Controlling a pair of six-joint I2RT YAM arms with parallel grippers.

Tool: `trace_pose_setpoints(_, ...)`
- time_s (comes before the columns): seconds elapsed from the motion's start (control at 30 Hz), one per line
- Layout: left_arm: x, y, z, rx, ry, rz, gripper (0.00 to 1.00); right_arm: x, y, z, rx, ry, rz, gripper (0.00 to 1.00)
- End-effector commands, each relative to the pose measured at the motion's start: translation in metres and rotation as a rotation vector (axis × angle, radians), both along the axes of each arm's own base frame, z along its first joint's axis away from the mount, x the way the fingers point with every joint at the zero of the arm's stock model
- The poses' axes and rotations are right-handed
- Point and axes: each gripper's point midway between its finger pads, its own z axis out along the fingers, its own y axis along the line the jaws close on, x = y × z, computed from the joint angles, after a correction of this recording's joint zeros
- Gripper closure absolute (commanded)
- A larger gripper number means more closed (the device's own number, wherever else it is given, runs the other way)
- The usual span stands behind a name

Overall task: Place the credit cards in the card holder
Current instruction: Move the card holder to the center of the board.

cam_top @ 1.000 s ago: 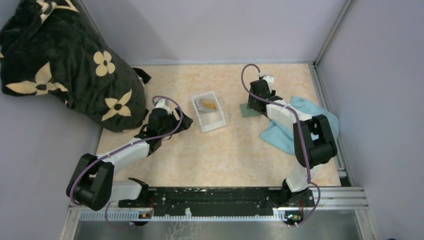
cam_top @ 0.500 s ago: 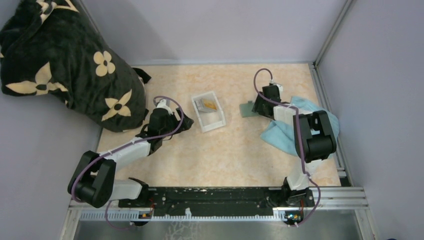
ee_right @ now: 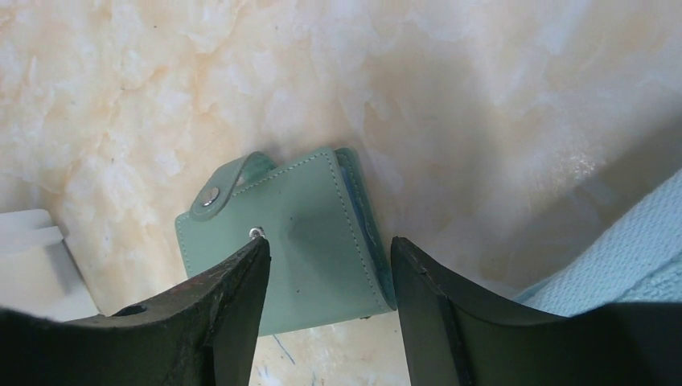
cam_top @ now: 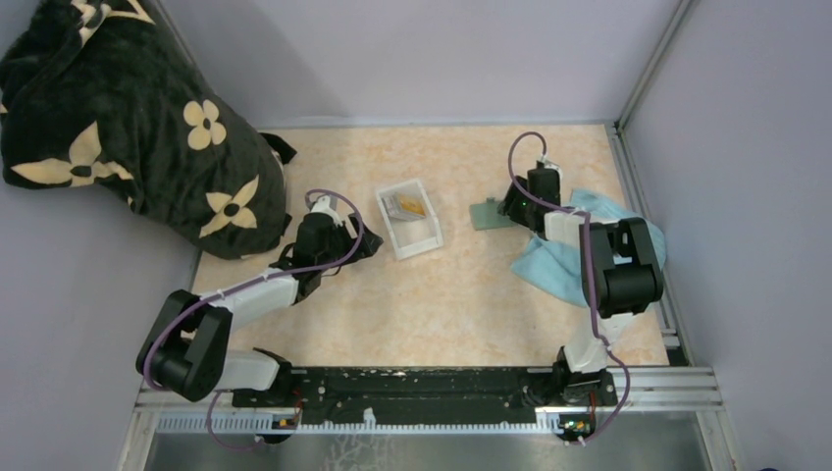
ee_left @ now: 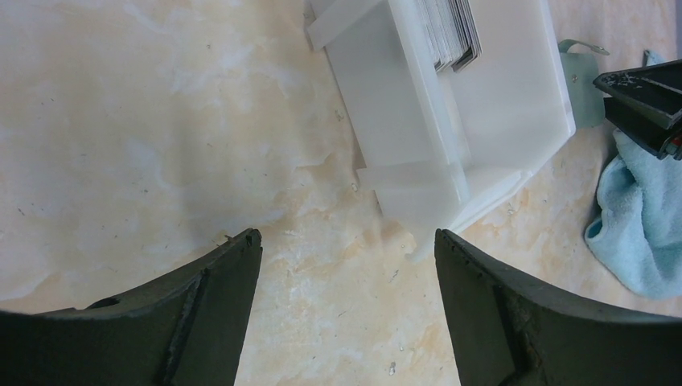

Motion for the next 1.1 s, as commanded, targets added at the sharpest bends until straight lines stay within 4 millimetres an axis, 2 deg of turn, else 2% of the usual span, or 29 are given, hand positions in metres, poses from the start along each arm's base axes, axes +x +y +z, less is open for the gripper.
trace_pose_setpoints(0.0, 0.007, -0.006, 0.009, -0.007, -0.037, -0.018, 0.16, 0.012, 0.006, 0.007, 0.055, -0.051, 0.024, 0.45)
trace_pose_setpoints(0.37, 0.006, -0.007, 0.003, 0.005, -0.023, -0.029, 0.16, 0.005, 0.017, -0.011, 0.097, -0.003, 0.071, 0.57)
trace_pose_setpoints(0.43, 0.006, -0.007, 0.002, 0.005, -0.020, -0.030, 0.16, 0.003, 0.020, -0.009, 0.112, -0.005, 0.084, 0.66)
trace_pose_setpoints(0.6, 0.003, -0.009, -0.001, -0.001, -0.009, -0.038, 0.16, -0.004, 0.026, -0.004, 0.146, -0.009, 0.111, 1.00)
trace_pose_setpoints(0.83, -0.001, -0.011, 0.000, -0.014, 0.001, -0.050, 0.16, -0.030, 0.029, 0.011, 0.191, -0.032, 0.105, 1.00)
trace_pose_setpoints(0.87, -0.003, -0.012, 0.001, -0.016, 0.001, -0.055, 0.16, -0.035, 0.030, 0.025, 0.190, -0.063, 0.103, 1.00)
trace_pose_setpoints(0.9, -0.004, -0.012, 0.002, -0.019, 0.003, -0.057, 0.15, -0.041, 0.033, 0.030, 0.181, -0.071, 0.106, 1.00)
trace_pose_setpoints(1.07, -0.018, -0.018, 0.009, -0.047, 0.013, -0.090, 0.16, -0.073, 0.044, 0.045, 0.134, -0.085, 0.109, 1.00)
